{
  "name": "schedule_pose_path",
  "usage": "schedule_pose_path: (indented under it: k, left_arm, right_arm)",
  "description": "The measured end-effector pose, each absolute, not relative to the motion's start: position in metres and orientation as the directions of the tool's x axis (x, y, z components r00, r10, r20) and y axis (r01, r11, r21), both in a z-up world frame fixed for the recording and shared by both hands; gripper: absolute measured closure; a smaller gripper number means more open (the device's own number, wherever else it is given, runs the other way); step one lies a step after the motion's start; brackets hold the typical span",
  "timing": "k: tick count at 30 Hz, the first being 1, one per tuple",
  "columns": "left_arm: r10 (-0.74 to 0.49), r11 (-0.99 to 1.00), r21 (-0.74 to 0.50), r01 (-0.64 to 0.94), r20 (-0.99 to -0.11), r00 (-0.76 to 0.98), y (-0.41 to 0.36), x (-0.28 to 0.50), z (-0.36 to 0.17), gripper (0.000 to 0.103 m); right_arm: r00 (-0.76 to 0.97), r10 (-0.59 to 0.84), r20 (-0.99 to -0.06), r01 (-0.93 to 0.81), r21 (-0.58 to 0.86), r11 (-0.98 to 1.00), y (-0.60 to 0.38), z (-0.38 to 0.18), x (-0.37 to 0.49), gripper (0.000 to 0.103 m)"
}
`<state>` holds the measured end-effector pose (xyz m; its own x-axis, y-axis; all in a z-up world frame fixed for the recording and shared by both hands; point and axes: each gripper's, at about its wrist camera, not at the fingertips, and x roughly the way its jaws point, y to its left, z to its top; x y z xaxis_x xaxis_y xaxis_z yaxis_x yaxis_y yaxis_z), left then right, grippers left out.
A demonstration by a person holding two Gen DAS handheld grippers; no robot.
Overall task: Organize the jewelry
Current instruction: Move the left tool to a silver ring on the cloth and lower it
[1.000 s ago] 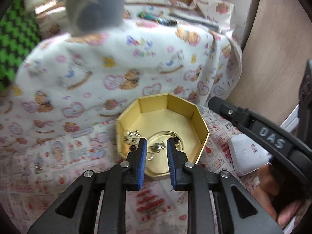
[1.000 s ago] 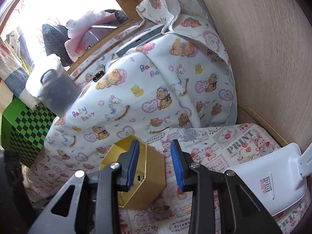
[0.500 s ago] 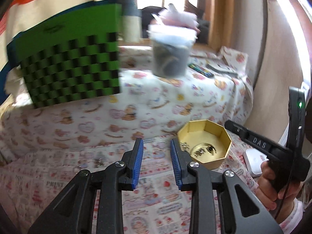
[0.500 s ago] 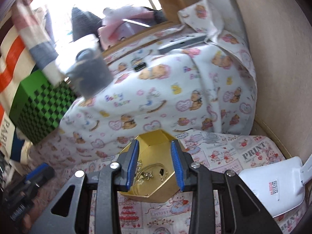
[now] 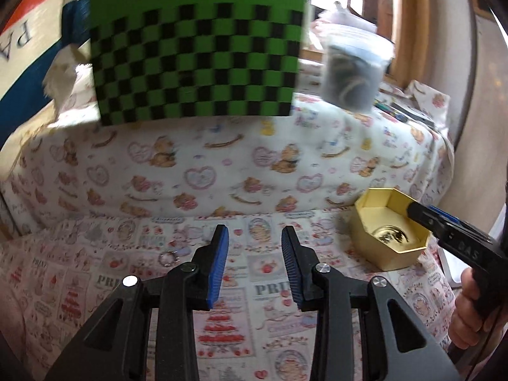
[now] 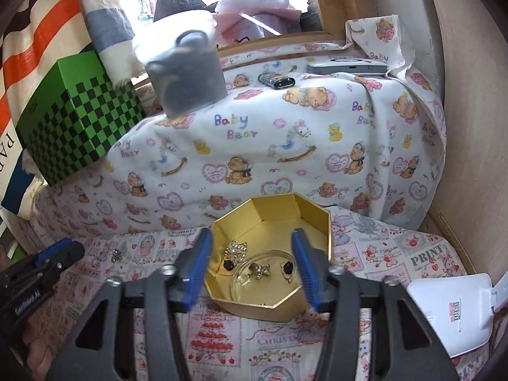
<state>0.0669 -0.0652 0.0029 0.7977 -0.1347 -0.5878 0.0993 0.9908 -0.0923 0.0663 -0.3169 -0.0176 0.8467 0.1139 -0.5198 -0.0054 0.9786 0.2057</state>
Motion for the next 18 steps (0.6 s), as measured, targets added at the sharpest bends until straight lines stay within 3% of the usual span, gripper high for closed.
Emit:
schedule_pose_path:
  k: [4, 18]
  left_arm:
    - [-0.104, 0.993, -0.107, 0.050, -0.590, 0.801, -0.044, 0.069, 0.001, 0.062]
    - [-0.083, 0.984, -0.176, -0.035, -0.620, 0.780, 0.000, 0.084, -0.006, 0.062]
  right_arm:
    - [0.847, 0.103, -0.521, 0.001, 0.195, 0.981, -0.317, -0.019, 0.066, 0.045]
    - [0.847, 0.073, -0.527, -0.021, 0.104, 0.994, -0.303, -0.020, 0.064, 0.039]
